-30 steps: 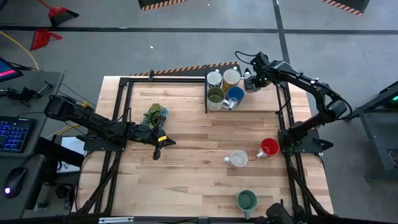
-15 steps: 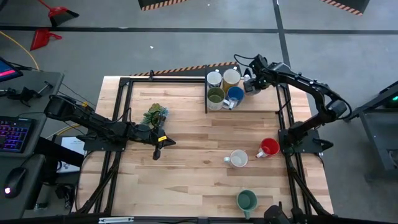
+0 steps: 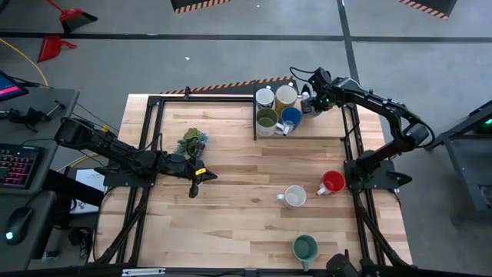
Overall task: Place coffee mugs
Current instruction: Put the white red mug on the shelf
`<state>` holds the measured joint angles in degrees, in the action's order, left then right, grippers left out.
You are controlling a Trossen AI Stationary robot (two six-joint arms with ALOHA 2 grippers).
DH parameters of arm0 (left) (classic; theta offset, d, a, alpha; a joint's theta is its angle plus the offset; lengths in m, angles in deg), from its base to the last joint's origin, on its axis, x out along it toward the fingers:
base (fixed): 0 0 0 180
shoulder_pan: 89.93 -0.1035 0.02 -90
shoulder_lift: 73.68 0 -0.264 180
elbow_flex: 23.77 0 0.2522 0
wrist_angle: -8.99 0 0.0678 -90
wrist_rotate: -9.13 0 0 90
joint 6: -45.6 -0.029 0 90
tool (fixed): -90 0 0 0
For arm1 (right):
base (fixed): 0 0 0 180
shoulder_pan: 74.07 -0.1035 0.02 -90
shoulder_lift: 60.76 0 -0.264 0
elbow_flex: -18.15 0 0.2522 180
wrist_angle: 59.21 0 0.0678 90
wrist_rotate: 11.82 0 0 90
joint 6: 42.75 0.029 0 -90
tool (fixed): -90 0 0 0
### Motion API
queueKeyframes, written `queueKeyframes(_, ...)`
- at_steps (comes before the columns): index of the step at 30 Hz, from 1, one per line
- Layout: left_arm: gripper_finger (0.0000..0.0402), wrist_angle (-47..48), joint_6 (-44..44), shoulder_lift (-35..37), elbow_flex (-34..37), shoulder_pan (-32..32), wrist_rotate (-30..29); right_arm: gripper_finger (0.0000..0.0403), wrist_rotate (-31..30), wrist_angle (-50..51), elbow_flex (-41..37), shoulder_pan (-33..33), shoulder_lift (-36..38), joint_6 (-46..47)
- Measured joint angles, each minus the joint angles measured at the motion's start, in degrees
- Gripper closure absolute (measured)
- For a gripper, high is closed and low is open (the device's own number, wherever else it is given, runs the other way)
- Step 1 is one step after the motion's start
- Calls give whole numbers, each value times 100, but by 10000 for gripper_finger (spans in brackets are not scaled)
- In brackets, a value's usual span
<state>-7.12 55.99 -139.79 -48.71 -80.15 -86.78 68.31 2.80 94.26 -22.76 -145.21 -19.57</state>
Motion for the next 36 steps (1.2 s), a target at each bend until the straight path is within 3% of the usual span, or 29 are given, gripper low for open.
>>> queueKeyframes(23, 401, 9, 2, 0, 0, 2, 0, 402, 192, 57, 0, 0, 0, 37)
queueKeyframes(36, 402, 9, 2, 0, 0, 0, 95, 367, 132, 38, 2, 0, 6, -11)
